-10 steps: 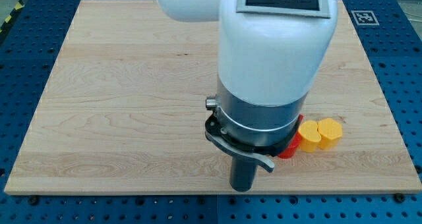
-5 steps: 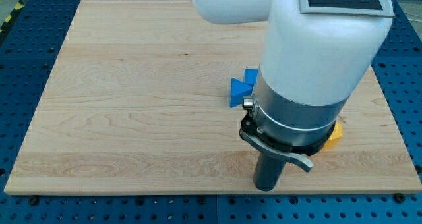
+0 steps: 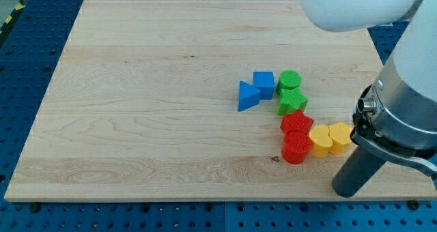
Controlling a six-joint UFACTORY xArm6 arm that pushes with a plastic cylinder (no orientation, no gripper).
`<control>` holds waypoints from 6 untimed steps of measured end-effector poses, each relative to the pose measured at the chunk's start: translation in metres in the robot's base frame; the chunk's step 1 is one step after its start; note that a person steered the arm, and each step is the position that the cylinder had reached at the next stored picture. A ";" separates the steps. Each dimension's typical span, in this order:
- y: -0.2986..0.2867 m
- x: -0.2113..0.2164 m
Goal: Place the yellow heart diagonally towards the top right of the board
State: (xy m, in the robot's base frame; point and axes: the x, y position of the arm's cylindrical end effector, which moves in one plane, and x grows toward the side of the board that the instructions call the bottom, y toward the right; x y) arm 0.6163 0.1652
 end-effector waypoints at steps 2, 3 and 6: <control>-0.005 -0.039; -0.005 -0.039; -0.005 -0.052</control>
State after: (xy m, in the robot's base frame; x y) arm 0.5648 0.1607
